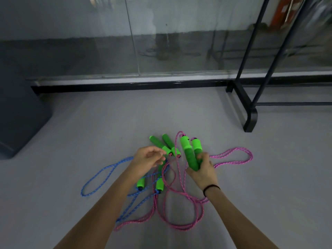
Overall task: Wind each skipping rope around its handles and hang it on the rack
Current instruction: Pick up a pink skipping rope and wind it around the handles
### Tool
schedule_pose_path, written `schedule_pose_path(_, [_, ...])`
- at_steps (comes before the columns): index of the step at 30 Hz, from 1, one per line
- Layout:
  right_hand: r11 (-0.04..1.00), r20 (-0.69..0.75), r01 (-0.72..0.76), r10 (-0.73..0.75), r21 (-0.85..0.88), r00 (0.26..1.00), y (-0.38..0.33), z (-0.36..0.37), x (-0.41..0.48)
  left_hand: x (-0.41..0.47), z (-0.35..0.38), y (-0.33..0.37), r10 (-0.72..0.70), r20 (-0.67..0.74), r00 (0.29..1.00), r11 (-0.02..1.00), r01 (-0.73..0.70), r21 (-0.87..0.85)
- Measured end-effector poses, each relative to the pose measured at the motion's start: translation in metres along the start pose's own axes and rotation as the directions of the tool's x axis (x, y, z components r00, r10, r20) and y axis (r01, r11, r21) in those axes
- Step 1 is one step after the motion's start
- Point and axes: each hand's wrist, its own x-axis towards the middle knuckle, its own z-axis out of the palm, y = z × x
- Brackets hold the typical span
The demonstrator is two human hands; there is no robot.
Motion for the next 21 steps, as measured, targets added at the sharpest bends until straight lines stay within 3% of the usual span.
schedule_pose_path(5, [0.993,0.018,0.031,-0.033,0.113,0.999,-0.119,-0.057,-0.019,-0.014,-0.004,0.085,-0.066,0.013,0.998,0.994,0.066,-0.084])
schedule_pose_path(9, [0.968,-0.055,0.12,-0.111,0.218,0.992,-0.221,-0.119,-0.041,-0.038,-0.015,0.189,-0.117,0.143,0.983,0.975,0.141,-0.173])
schedule_pose_path(13, [0.912,-0.14,0.27,-0.237,0.309,0.961,-0.331,-0.194,-0.073,-0.074,-0.035,0.319,0.018,0.125,0.992,0.942,0.025,-0.334])
schedule_pose_path(21, [0.83,-0.158,0.47,-0.443,0.301,0.882,-0.524,-0.35,-0.126,-0.145,-0.091,0.568,0.142,0.029,0.989,0.942,-0.126,-0.311])
